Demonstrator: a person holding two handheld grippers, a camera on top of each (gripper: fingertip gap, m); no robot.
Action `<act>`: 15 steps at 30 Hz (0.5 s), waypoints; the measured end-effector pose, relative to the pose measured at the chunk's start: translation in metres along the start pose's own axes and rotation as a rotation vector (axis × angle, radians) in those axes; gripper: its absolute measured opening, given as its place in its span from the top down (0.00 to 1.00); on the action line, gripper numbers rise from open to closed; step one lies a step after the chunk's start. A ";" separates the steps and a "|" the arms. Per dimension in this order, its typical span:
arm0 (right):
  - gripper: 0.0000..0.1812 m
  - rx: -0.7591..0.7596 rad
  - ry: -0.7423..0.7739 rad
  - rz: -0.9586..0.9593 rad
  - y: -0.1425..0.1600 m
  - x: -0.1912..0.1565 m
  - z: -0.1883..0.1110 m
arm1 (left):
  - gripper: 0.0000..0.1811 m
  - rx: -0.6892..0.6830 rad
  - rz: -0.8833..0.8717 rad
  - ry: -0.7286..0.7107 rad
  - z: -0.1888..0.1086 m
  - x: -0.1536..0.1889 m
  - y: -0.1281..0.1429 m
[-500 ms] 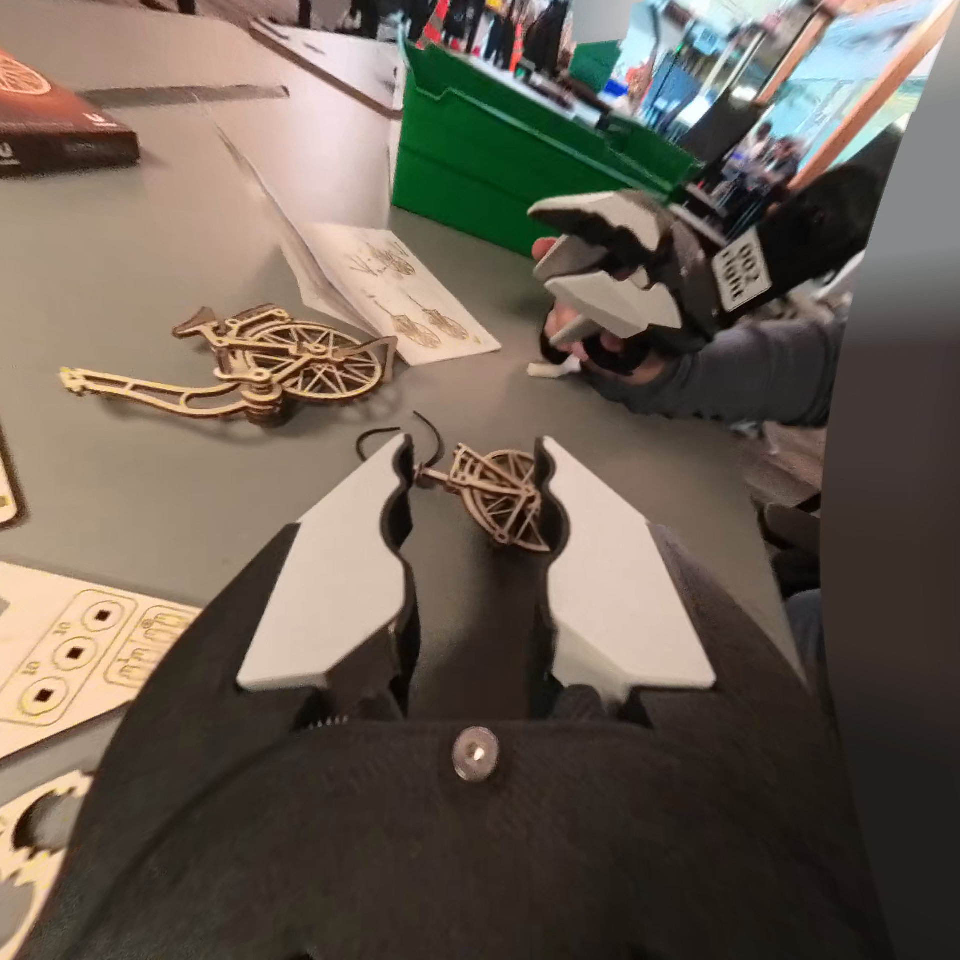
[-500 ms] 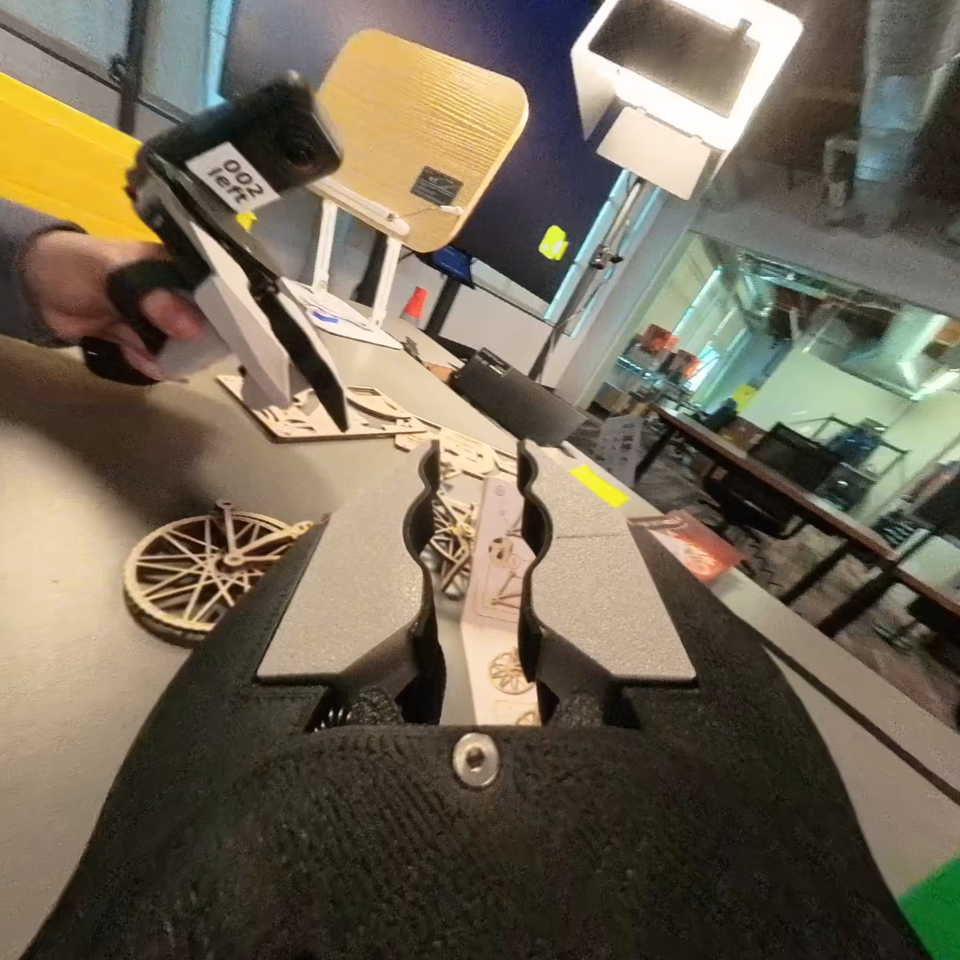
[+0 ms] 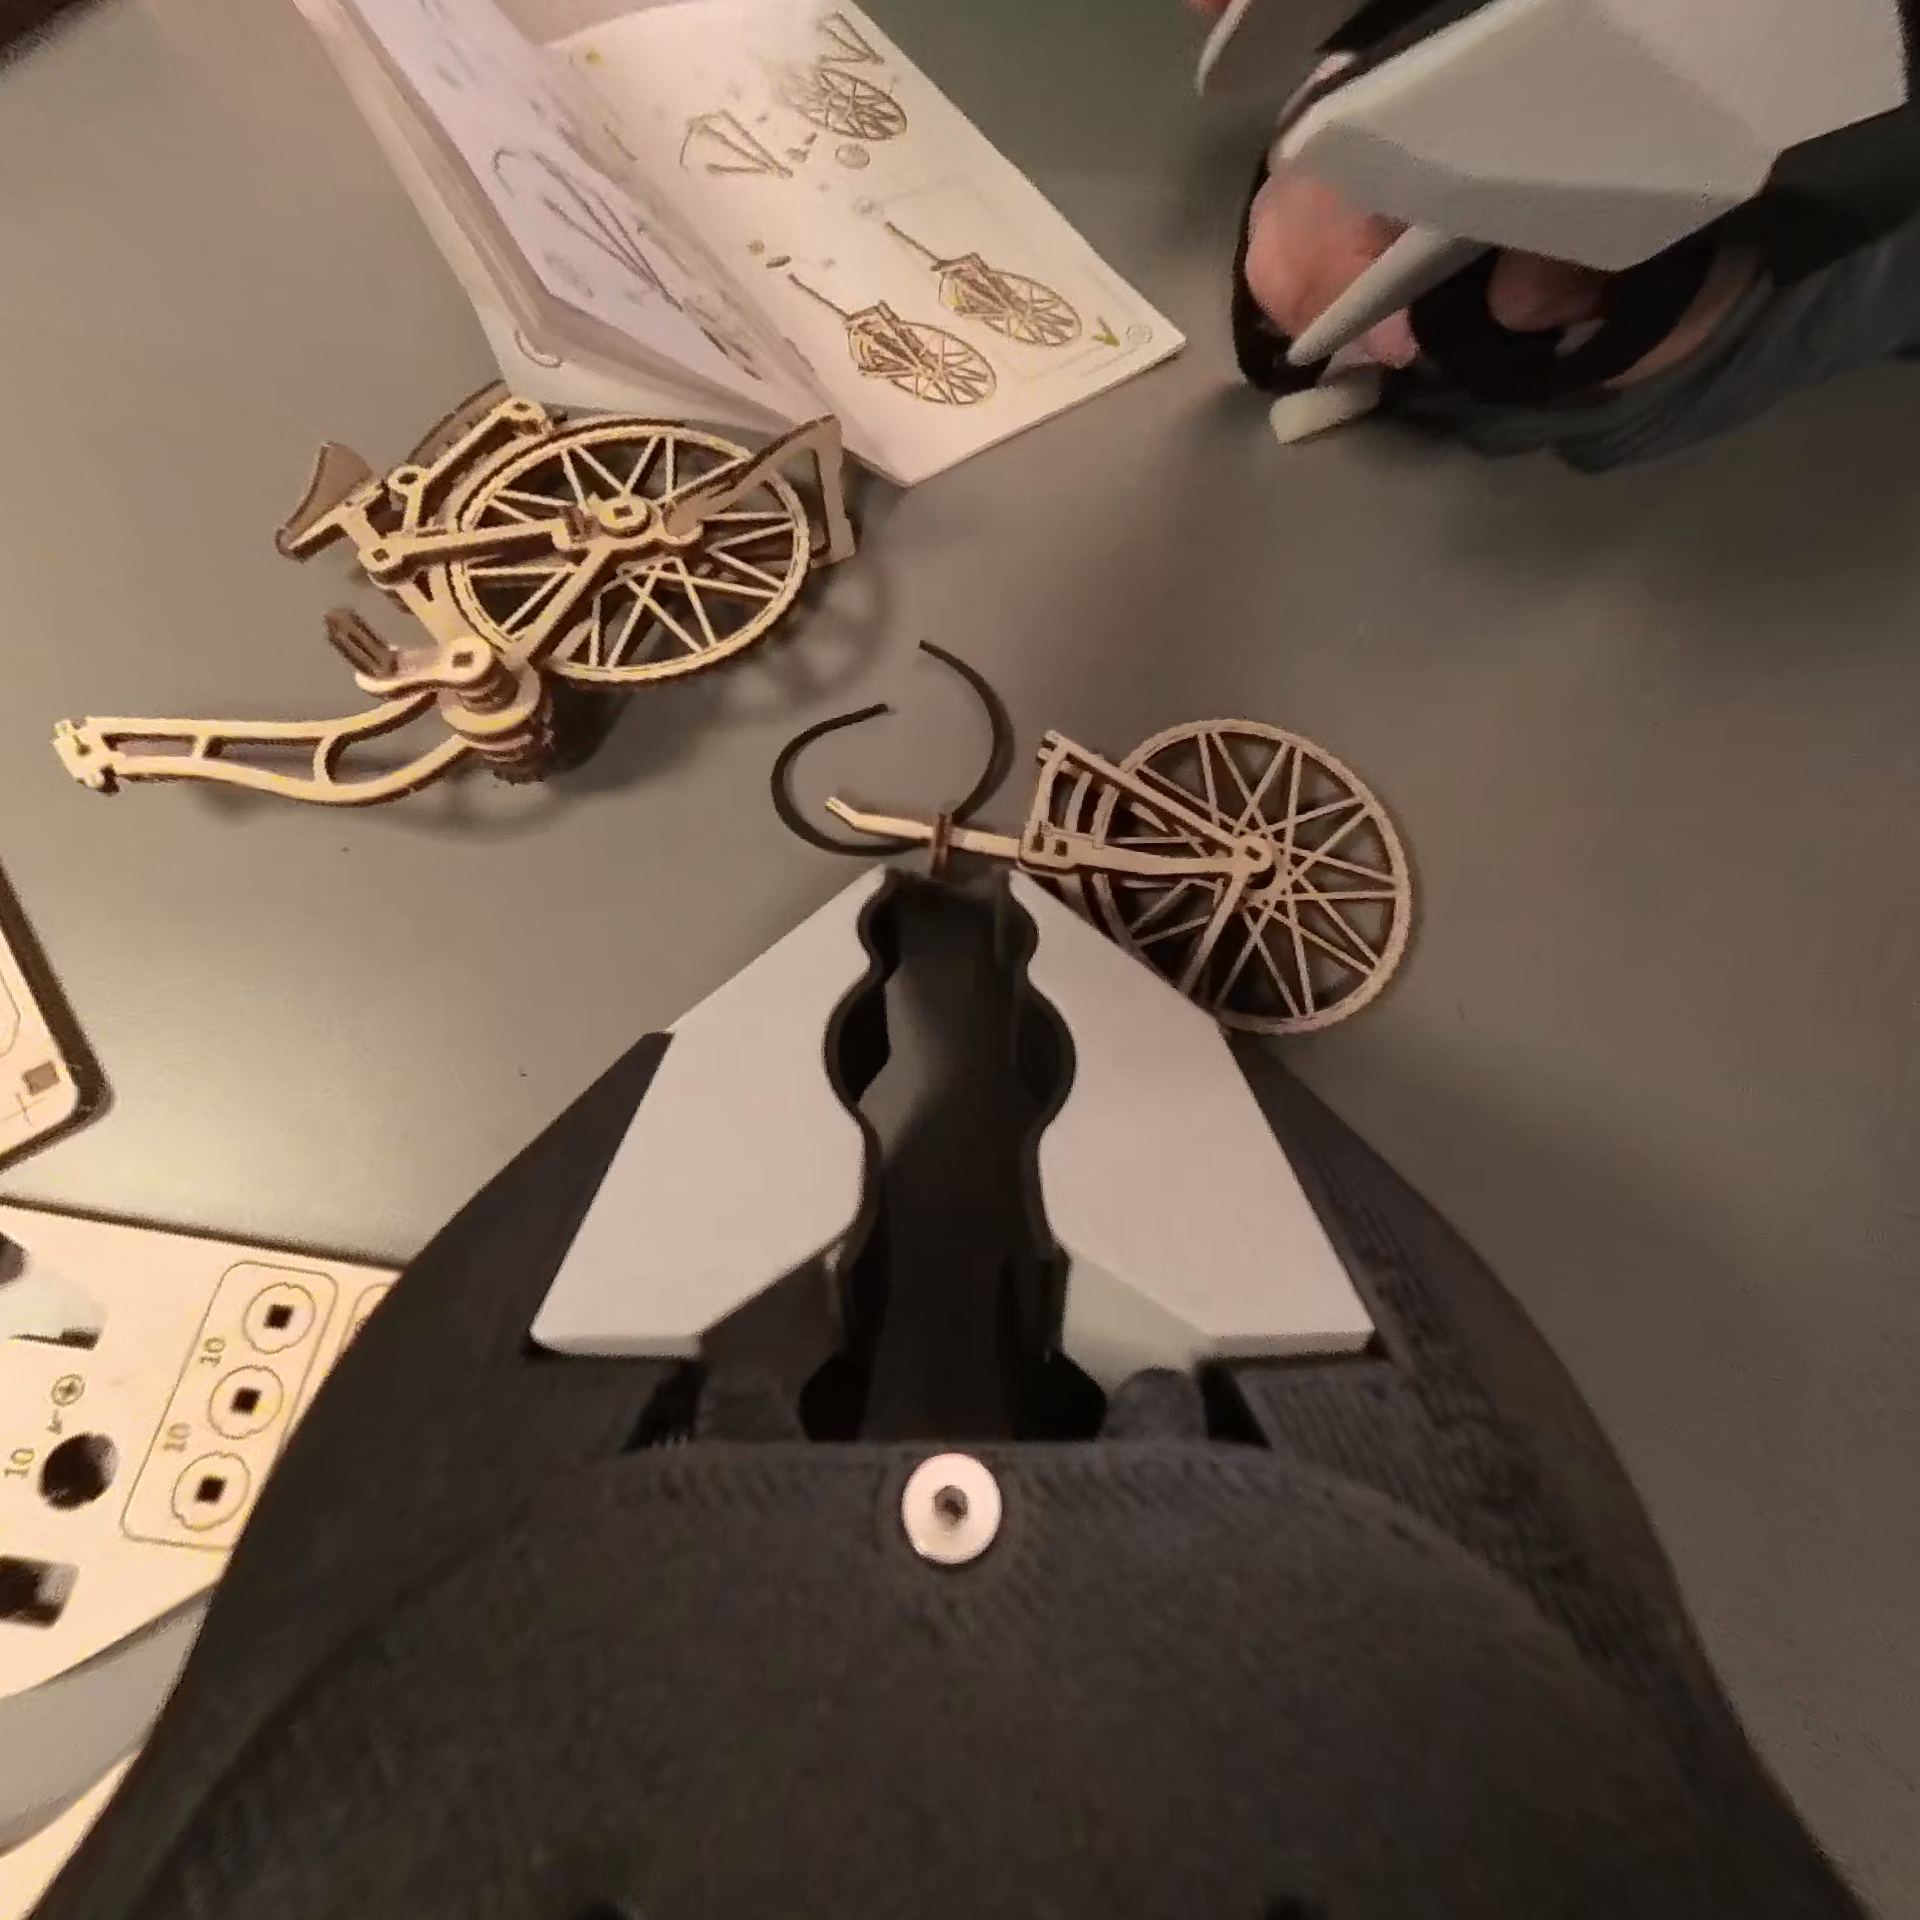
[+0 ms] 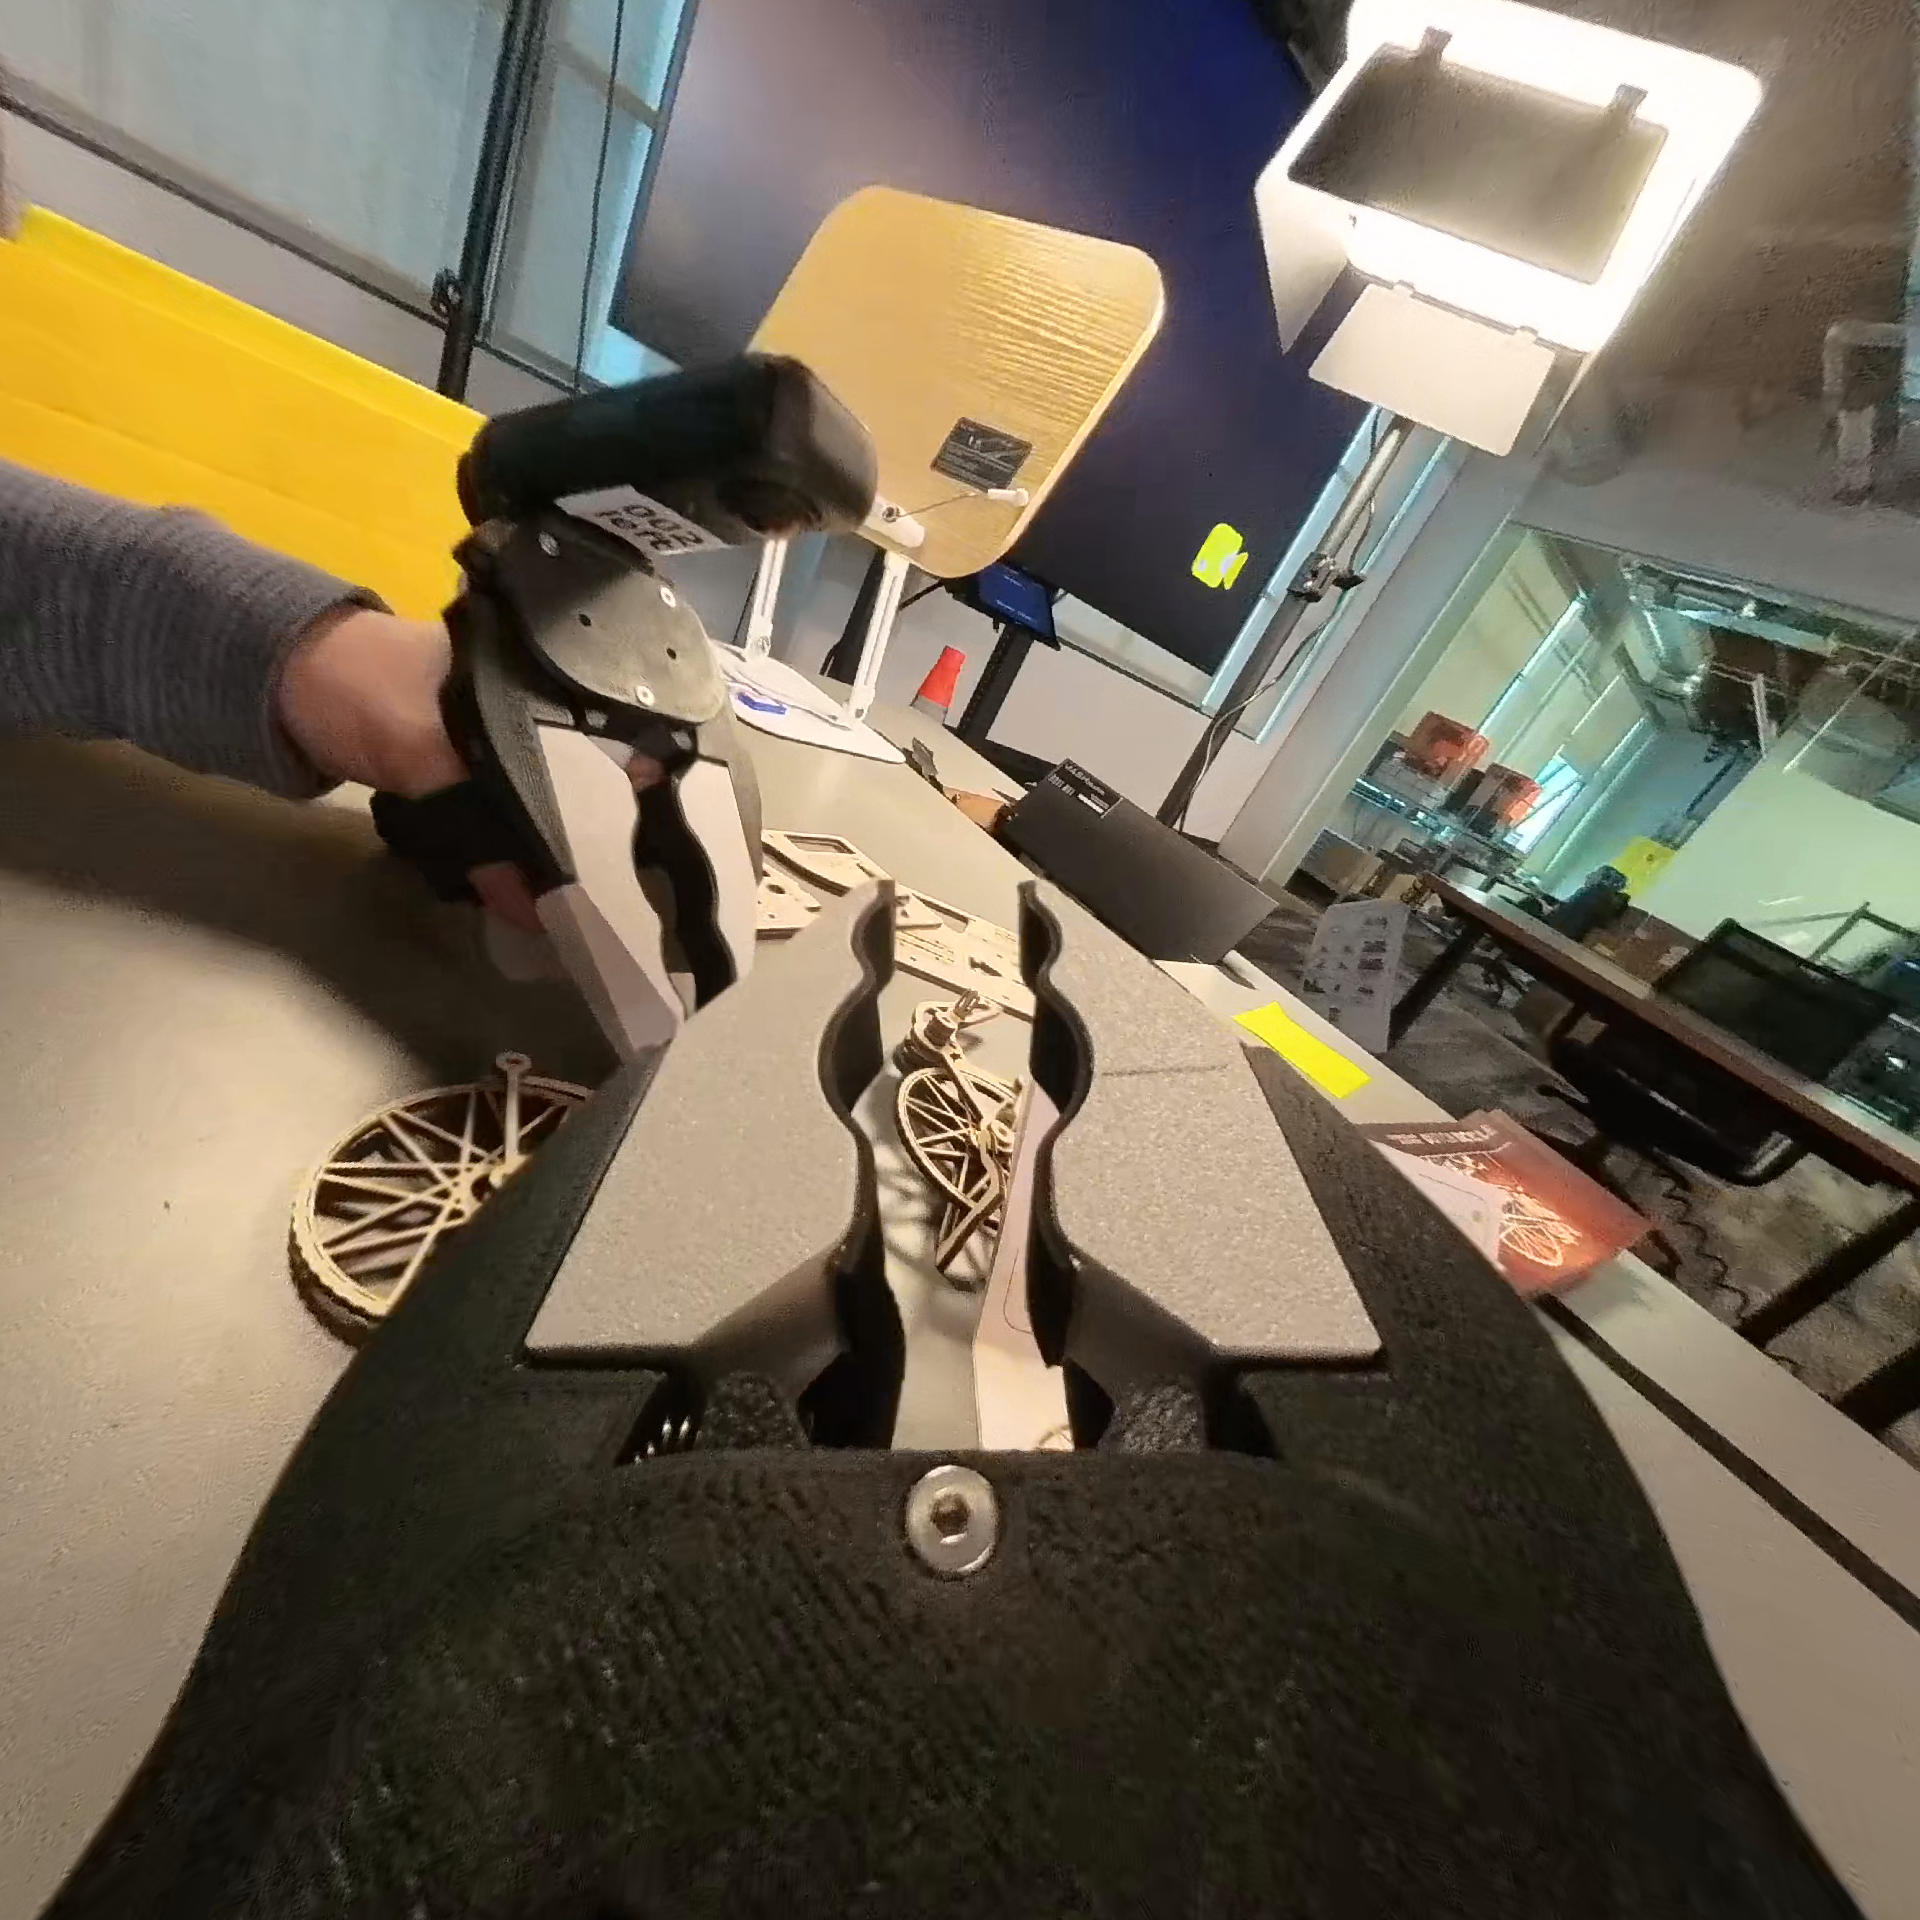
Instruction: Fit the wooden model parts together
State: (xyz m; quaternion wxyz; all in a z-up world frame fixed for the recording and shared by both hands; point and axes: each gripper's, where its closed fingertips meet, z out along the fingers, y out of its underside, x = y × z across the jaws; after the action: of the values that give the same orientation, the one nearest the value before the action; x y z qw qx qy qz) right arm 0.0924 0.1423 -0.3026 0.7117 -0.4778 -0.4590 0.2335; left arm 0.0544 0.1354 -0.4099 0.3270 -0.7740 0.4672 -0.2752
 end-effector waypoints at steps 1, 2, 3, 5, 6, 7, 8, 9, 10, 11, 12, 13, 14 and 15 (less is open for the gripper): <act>0.88 0.001 0.003 0.006 0.000 0.001 0.000 | 0.92 0.000 -0.007 0.000 0.001 -0.001 0.000; 0.88 0.002 0.005 0.010 0.000 0.002 0.000 | 0.92 0.002 -0.014 0.003 0.001 -0.001 -0.001; 0.88 0.004 0.007 0.015 0.000 0.002 -0.001 | 0.93 0.005 -0.018 0.007 0.001 -0.001 -0.001; 0.88 0.009 0.008 0.029 -0.001 0.004 -0.001 | 0.95 0.002 -0.010 0.019 0.002 0.001 -0.001; 0.89 0.013 0.010 0.036 -0.001 0.005 -0.001 | 0.96 -0.001 0.000 0.014 0.003 0.001 -0.001; 0.89 0.016 0.012 0.043 -0.001 0.006 -0.001 | 0.96 -0.003 0.012 0.007 0.004 0.001 -0.001; 0.89 0.017 0.014 0.049 -0.001 0.006 -0.001 | 0.98 -0.006 0.023 -0.006 0.005 0.001 -0.002; 0.89 0.018 0.016 0.055 -0.001 0.007 -0.001 | 0.99 -0.007 0.035 -0.021 0.006 0.000 -0.002; 0.89 0.020 0.018 0.059 -0.001 0.008 -0.001 | 0.99 -0.008 0.045 -0.038 0.007 -0.002 -0.003; 0.89 0.020 0.018 0.063 -0.001 0.008 -0.001 | 0.99 -0.009 0.057 -0.052 0.008 -0.002 -0.004; 0.89 0.022 0.019 0.067 -0.002 0.008 -0.002 | 0.99 -0.009 0.070 -0.065 0.009 -0.002 -0.004; 0.89 0.023 0.018 0.074 -0.002 0.009 -0.002 | 0.99 -0.005 0.085 -0.084 0.008 -0.003 -0.005; 0.89 0.014 0.019 0.086 -0.001 0.009 -0.002 | 0.99 0.013 0.102 -0.117 0.007 -0.005 -0.007; 0.89 -0.006 0.017 0.100 0.001 0.010 -0.002 | 0.99 0.051 0.120 -0.163 0.003 -0.007 -0.012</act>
State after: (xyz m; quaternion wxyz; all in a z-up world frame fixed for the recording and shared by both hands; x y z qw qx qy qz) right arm 0.0989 0.1493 -0.2996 0.7016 -0.5042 -0.4292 0.2634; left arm 0.0609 0.1467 -0.4034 0.3997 -0.7558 0.4773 -0.2029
